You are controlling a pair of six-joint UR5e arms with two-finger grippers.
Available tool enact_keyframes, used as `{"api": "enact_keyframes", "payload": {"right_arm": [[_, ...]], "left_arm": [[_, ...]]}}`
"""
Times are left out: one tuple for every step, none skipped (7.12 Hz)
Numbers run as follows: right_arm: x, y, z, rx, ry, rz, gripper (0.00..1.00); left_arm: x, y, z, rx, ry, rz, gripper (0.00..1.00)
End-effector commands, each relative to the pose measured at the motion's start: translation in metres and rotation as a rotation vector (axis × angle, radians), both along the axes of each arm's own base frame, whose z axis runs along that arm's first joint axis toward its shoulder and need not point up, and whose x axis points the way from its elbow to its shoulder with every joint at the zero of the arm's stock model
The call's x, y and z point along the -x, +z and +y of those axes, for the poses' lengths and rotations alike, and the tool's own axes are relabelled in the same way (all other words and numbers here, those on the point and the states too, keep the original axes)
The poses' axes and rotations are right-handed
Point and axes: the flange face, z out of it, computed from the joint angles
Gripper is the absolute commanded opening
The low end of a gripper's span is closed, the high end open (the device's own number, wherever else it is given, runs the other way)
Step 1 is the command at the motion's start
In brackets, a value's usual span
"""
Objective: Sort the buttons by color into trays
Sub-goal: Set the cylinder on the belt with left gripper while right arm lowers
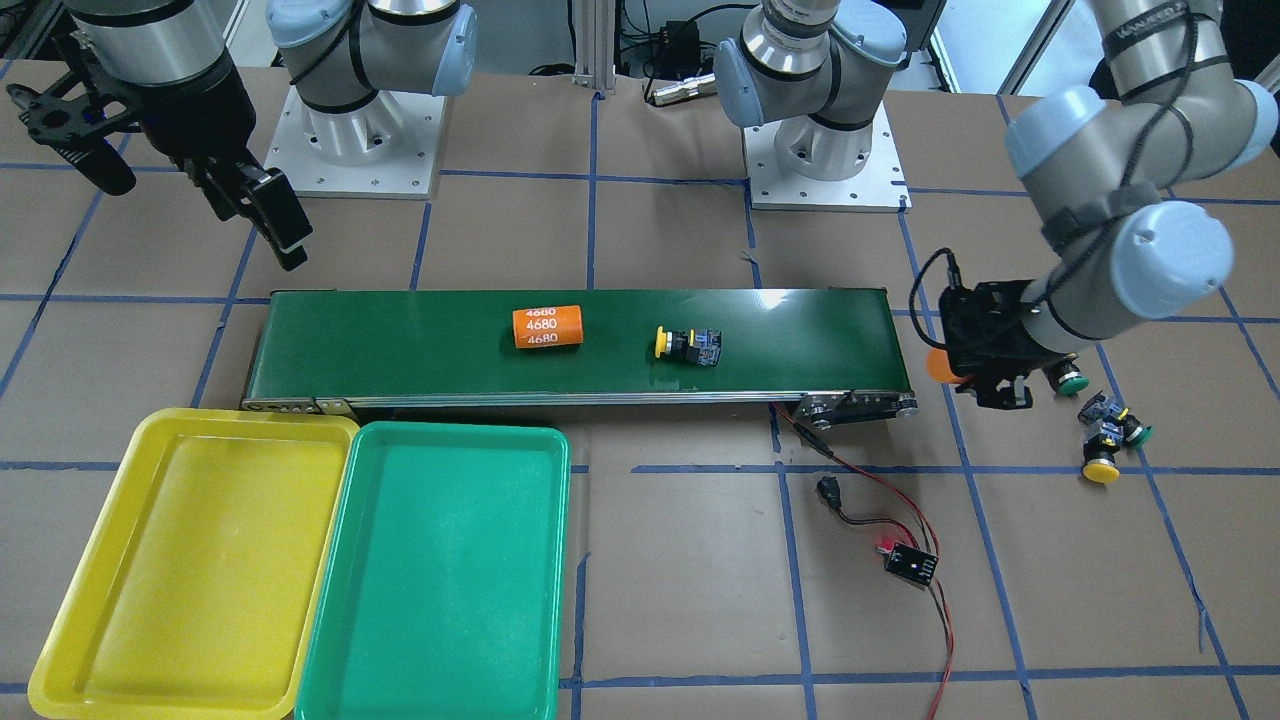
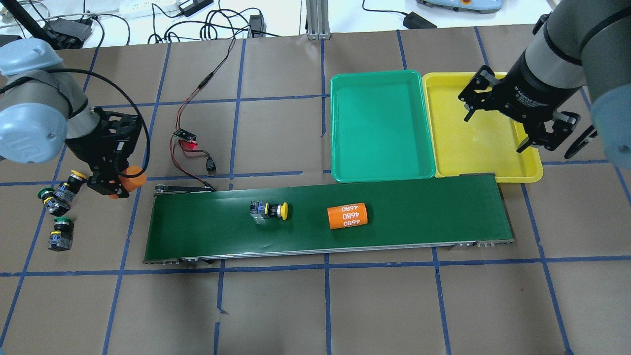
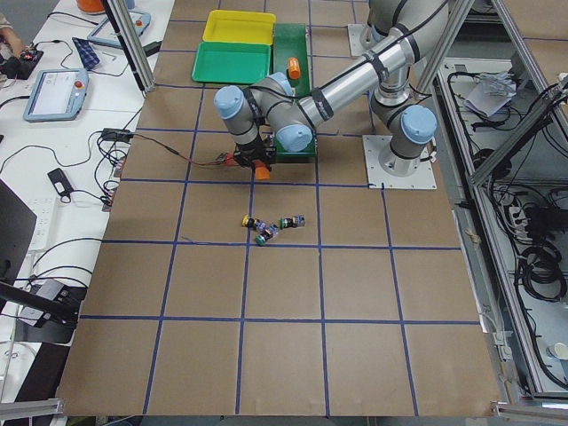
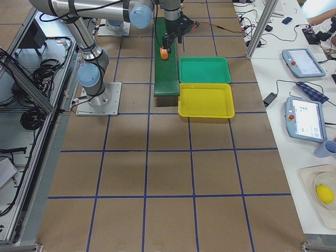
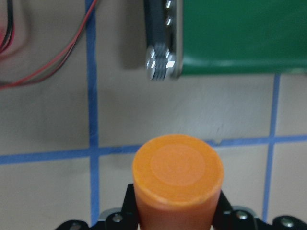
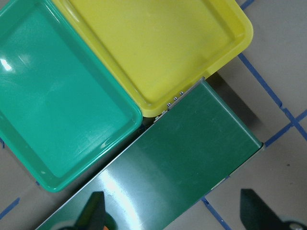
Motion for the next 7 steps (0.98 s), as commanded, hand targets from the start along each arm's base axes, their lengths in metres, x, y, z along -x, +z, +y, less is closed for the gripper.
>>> {"api": "enact_keyframes", "payload": {"right_arm": [[-0.003, 0.007, 0.033, 0.032, -0.074, -0.007, 1.00], [-0.004, 0.011, 0.040, 0.041, -0.072, -0.010, 1.00], [-0.005, 0.013, 0.041, 0.049, -0.070, -0.020, 1.00], [-0.006, 0.011, 0.042, 0.045, -0.069, -0.023, 1.00], [-0.006, 0.006, 0.044, 0.034, -0.078, -0.025, 1.00], [-0.006, 0.001, 0.047, 0.025, -0.112, -0.027, 1.00], [-0.006, -0.001, 0.047, 0.016, -0.112, -0.028, 1.00]], "left_arm": [[0.098, 0.001, 0.037, 0.014, 0.018, -0.052, 0.00], [0.118, 0.000, 0.050, 0.006, 0.025, -0.065, 0.00], [0.130, -0.007, 0.066, -0.008, 0.028, -0.071, 0.04], [0.130, -0.018, 0.079, -0.025, 0.033, -0.085, 0.05], [0.129, -0.024, 0.088, -0.036, 0.047, -0.114, 0.26], [0.128, -0.028, 0.085, -0.010, 0.044, -0.114, 0.80], [0.125, -0.027, 0.077, 0.030, 0.048, -0.116, 1.00]]}}
